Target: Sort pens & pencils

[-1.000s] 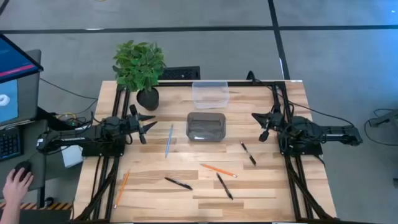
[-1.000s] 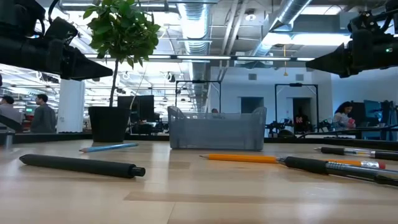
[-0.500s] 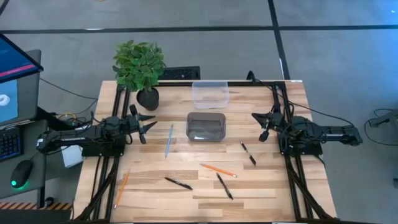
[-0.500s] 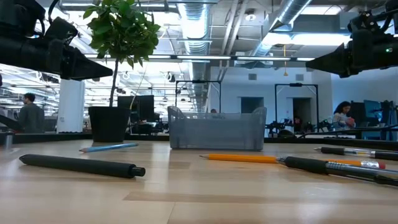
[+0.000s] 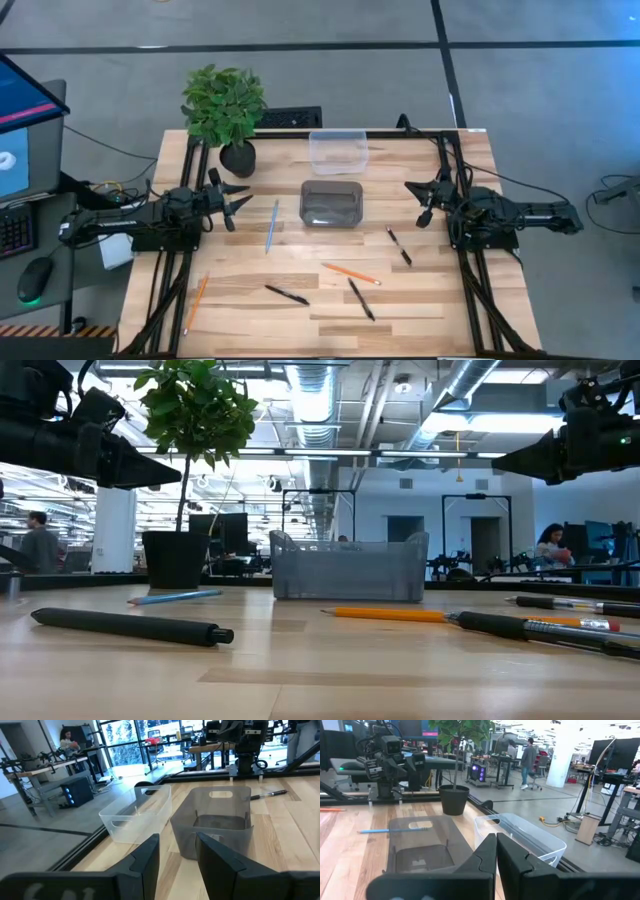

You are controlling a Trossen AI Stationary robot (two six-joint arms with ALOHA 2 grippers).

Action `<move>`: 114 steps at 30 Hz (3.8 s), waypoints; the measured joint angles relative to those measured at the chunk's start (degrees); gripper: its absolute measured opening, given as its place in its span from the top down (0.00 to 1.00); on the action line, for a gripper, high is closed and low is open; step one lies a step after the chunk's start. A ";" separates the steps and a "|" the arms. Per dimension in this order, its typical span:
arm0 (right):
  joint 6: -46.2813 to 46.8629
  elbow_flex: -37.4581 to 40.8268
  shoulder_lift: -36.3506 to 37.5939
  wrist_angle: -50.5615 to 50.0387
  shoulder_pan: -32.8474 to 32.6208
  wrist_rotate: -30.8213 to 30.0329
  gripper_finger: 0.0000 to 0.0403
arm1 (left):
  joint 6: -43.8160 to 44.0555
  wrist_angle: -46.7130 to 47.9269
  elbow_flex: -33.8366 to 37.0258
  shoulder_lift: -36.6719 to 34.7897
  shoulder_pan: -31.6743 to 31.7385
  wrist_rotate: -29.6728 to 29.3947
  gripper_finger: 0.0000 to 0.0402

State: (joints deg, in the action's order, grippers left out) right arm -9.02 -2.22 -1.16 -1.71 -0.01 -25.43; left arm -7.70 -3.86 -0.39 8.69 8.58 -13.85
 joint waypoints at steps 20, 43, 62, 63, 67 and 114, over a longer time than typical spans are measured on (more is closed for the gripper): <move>0.00 0.00 -0.01 -0.01 0.01 0.00 0.91 | 0.00 0.00 -0.01 0.01 0.00 -0.02 0.71; 0.00 0.00 -0.01 -0.01 0.01 -0.01 0.91 | 0.00 0.00 -0.01 0.01 0.01 0.00 0.71; 0.01 0.01 -0.01 0.30 0.02 -0.02 0.91 | 0.00 -0.01 0.00 0.02 0.00 0.00 0.71; 0.00 0.01 -0.01 0.49 0.02 -0.01 0.91 | 0.00 0.00 -0.01 0.01 0.01 0.00 0.71; 0.00 0.02 0.01 0.60 0.04 -0.02 0.91 | -0.03 -0.02 -0.02 0.00 0.00 -0.02 0.71; 9.98 -2.71 -0.20 4.78 -0.26 0.63 0.32 | -0.02 -0.02 -0.02 0.00 0.02 0.09 0.71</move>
State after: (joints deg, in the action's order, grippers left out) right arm 0.97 -4.93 -1.36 3.07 -0.27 -24.80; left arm -7.73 -3.88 -0.40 8.69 8.60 -13.76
